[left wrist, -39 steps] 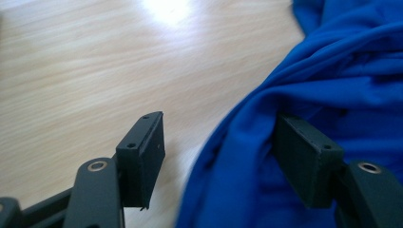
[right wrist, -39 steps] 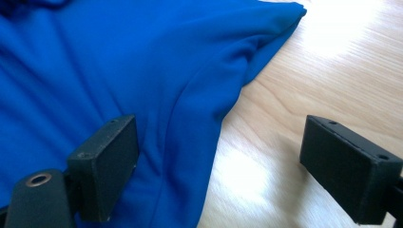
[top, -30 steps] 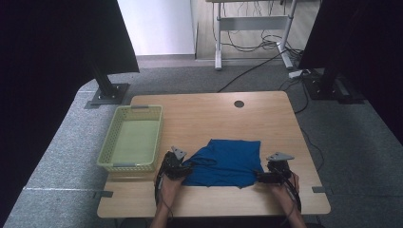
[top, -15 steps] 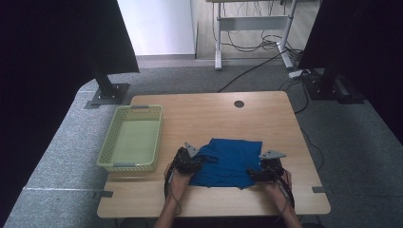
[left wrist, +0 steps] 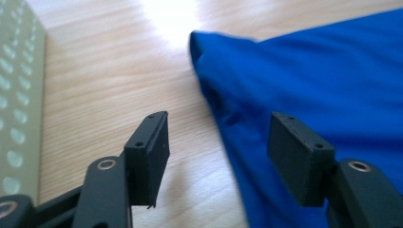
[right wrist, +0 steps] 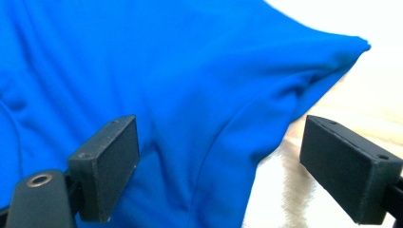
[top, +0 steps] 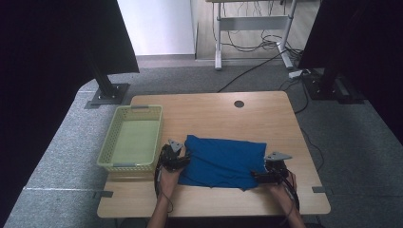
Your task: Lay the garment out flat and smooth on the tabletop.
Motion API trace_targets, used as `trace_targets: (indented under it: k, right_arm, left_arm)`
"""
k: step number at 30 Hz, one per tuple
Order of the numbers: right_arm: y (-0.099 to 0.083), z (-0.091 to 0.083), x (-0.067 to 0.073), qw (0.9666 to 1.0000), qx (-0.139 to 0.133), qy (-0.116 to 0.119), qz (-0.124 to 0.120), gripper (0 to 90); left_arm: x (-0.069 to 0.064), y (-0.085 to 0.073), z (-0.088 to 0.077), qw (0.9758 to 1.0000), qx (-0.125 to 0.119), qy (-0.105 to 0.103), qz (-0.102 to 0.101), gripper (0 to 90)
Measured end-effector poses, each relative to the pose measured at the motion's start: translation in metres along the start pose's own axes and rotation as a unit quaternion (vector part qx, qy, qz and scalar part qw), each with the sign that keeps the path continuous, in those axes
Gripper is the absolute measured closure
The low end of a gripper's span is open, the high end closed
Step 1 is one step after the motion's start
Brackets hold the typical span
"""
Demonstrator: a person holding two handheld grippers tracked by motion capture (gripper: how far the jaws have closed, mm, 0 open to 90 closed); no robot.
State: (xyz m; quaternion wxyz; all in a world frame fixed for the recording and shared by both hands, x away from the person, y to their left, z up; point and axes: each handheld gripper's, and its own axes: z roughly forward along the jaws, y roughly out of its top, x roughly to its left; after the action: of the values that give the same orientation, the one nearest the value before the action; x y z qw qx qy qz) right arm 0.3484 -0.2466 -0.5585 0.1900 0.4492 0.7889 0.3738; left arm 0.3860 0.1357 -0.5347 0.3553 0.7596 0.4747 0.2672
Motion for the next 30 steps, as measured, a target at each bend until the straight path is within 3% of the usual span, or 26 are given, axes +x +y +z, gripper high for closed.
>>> trace_targets:
  k: [3, 6, 17, 21, 26, 30]
  right_arm:
    - [0.001, -0.001, -0.001, 0.9999, -0.010, 0.005, 0.002, 12.4]
    - [0.002, -0.001, 0.000, 0.9999, -0.010, 0.012, -0.006, 12.9]
    - [-0.006, -0.022, -0.007, 0.9989, -0.017, 0.045, -0.003, 18.9]
    - [-0.012, -0.027, -0.005, 0.9984, -0.013, 0.054, -0.007, 23.6]
    - [-0.017, -0.035, -0.001, 0.9979, -0.011, 0.061, -0.019, 33.8]
    - [-0.019, -0.037, 0.001, 0.9970, -0.007, 0.070, -0.030, 48.4]
  left_arm:
    - [-0.007, 0.000, -0.003, 0.9993, 0.001, -0.035, 0.012, 37.8]
    - [-0.015, -0.004, -0.005, 0.9979, 0.009, -0.056, 0.032, 37.8]
    - [-0.016, -0.019, -0.025, 0.9946, 0.028, -0.080, 0.060, 39.5]
    - [-0.015, -0.024, -0.029, 0.9927, 0.028, -0.101, 0.059, 44.7]
    - [-0.016, -0.029, -0.032, 0.9912, 0.037, -0.108, 0.067, 53.4]
    - [-0.019, -0.032, -0.033, 0.9908, 0.047, -0.102, 0.077, 59.2]
